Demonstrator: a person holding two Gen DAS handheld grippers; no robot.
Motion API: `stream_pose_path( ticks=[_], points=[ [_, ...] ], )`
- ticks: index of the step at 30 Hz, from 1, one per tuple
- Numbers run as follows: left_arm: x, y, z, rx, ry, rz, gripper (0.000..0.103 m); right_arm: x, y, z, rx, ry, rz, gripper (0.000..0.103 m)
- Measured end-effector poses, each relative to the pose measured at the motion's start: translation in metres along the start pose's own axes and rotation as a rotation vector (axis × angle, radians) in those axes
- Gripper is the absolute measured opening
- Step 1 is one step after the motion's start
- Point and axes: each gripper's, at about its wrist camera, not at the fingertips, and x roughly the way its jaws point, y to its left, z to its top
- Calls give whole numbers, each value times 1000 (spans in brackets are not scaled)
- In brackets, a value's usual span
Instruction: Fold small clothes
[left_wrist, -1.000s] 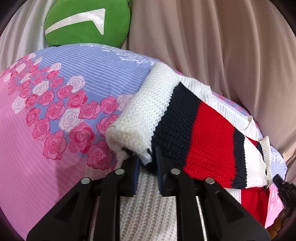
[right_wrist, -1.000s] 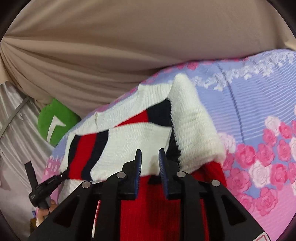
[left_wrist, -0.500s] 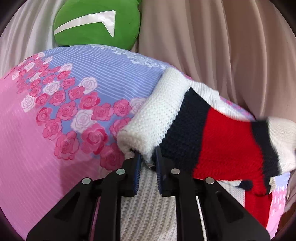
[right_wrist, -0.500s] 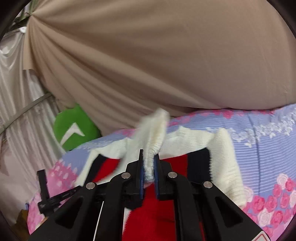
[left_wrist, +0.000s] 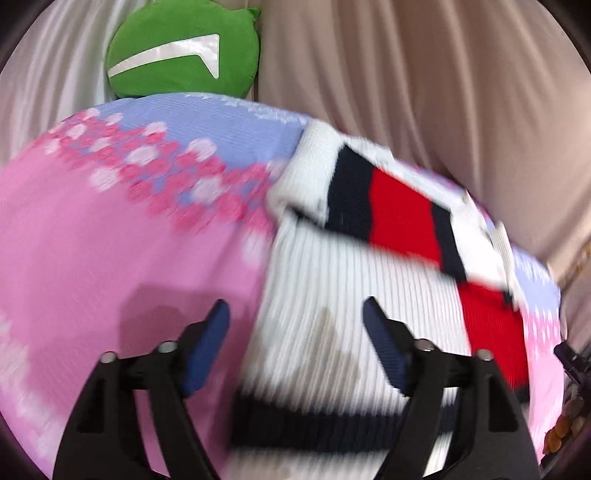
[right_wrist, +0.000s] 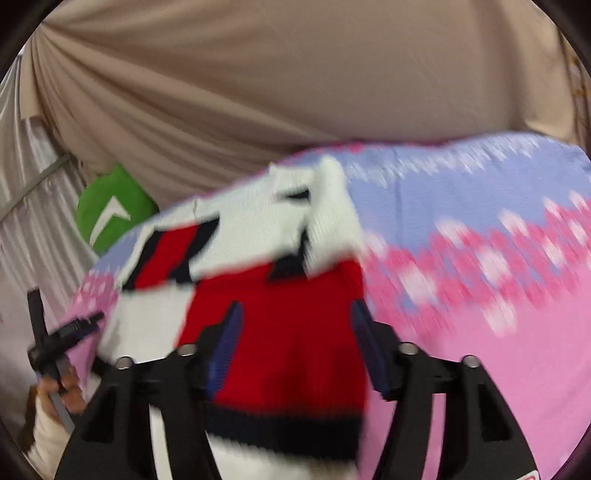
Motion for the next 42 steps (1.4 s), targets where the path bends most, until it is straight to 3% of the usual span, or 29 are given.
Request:
stream_pose_path(
  ticks=[4, 5, 6, 7, 10, 14, 15, 16, 17, 18, 19, 23, 28, 33, 35, 39, 42],
  points=[
    [-37, 21, -51, -29, 106, -77, 81, -24, -24, -78, 137, 147, 93, 63],
    [-42, 26, -64, -56, 137, -108, 81, -30, -23, -96, 152, 140, 119, 64],
    [-46, 30, -75, -87, 158, -132, 81, -38, -20, -105, 142, 106, 119, 71],
    [-52, 30, -81, -99, 145, -140, 82, -41, -16, -113, 130, 110, 141, 73],
    [-61, 22, -97, -112, 139, -181, 82, -39, 0, -123, 98, 106, 193, 73],
    [-59, 6, -107, -111, 141, -230, 82, -19, 17, -109, 106, 116, 263, 70],
    [-58, 4, -107, -108, 132, -224, 79, -13, 22, -104, 112, 117, 281, 60],
    [-57, 2, -107, -109, 128, -228, 64, -9, 25, -103, 119, 119, 298, 37],
    [-55, 2, -107, -114, 140, -237, 49, -6, 28, -101, 130, 118, 307, 24],
    [-54, 2, -106, -127, 155, -233, 16, -7, 30, -100, 145, 101, 318, 16],
    [-55, 3, -105, -138, 156, -230, 8, -14, 31, -101, 159, 68, 337, 14],
    [-101, 2, -102, -116, 46, -242, 7, -66, 35, -106, 150, -77, 390, 12],
    [-172, -3, -114, -47, -52, -321, 6, -132, 36, -125, 118, -191, 433, 11],
    [-242, -5, -136, 16, -134, -387, 6, -203, 51, -152, -23, -273, 481, 11],
    [-273, -5, -140, 40, -202, -399, 6, -235, 58, -157, -82, -316, 503, 11],
    [-322, -6, -131, 60, -335, -420, 6, -284, 73, -148, -133, -438, 565, 11],
    [-314, -10, -106, 65, -360, -398, 7, -280, 70, -120, -103, -481, 617, 11]
  ],
)
